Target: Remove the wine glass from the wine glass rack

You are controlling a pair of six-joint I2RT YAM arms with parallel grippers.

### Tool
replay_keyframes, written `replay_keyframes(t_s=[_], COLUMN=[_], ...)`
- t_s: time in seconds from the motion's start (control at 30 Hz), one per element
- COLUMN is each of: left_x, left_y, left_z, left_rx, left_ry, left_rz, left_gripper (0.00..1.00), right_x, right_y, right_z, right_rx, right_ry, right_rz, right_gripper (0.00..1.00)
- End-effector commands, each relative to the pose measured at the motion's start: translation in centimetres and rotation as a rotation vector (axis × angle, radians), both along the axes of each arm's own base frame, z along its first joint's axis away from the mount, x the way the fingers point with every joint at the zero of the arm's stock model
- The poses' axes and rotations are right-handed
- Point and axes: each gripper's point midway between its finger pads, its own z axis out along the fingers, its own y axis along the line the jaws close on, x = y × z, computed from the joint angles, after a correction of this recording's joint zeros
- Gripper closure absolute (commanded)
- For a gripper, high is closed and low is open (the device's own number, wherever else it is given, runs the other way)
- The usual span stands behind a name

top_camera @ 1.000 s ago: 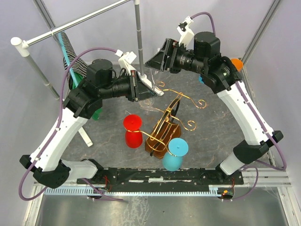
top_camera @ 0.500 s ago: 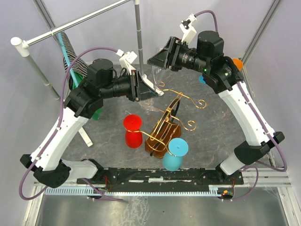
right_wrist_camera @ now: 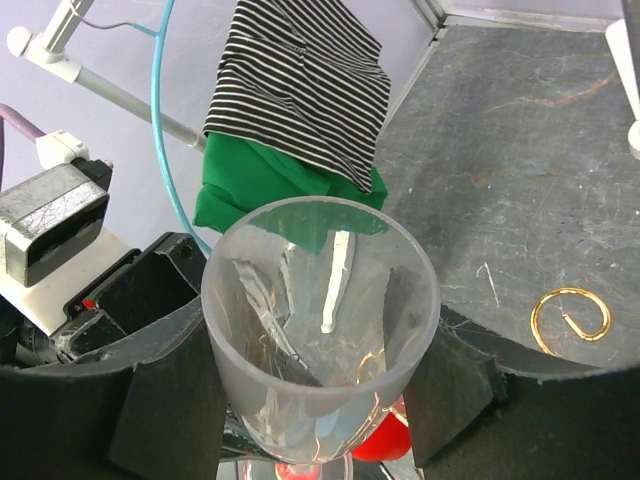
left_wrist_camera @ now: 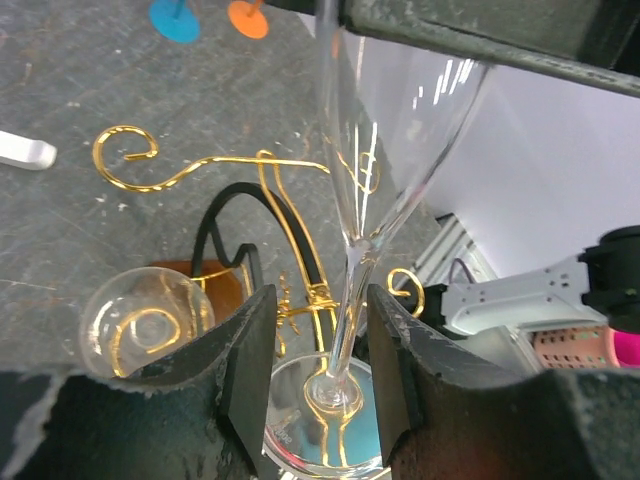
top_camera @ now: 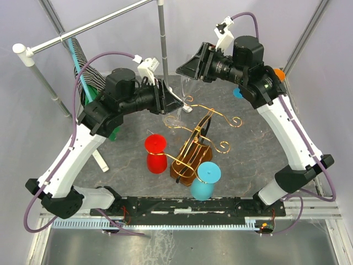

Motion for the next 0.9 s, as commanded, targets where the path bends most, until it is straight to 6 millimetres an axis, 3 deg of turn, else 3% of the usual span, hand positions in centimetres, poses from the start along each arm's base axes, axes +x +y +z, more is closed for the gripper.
replay_keyframes(t_s=[0.0,0.1,0.27,0.57,0.87], left_x=[1.8,1.9,1.9,1.9,3.5], left_y=[1.0,1.1,1.5,4.3,5.2], left_z=[0.6,0.7,1.3,3.7,1.8], left_rx=[0.065,0.068,0.073,0.110,0.215], left_ry=[-0.110,-0.112,-0.131,-0.216,-0.195], left_rz=[0.069,0.071,0.089,0.188,0.255], left_gripper=[0.51,0.50,0.48,0.43,0.42], right_x=[-0.5,0.0,0.9,5.3,9.1], right_y=[-2.1,-3.8,-8.4,-21.8,-29.2], right_z=[3.5,3.3,2.6,-2.2,-7.0], right_rx=[0.033,0.010,-0.057,-0.331,-0.648], right_ry=[-0.110,-0.112,-0.112,-0.110,-0.206], right_rz=[-0.040,-0.087,-0.198,-0.599,-0.866], right_gripper=[0.45,0.45,0.45,0.48,0.53])
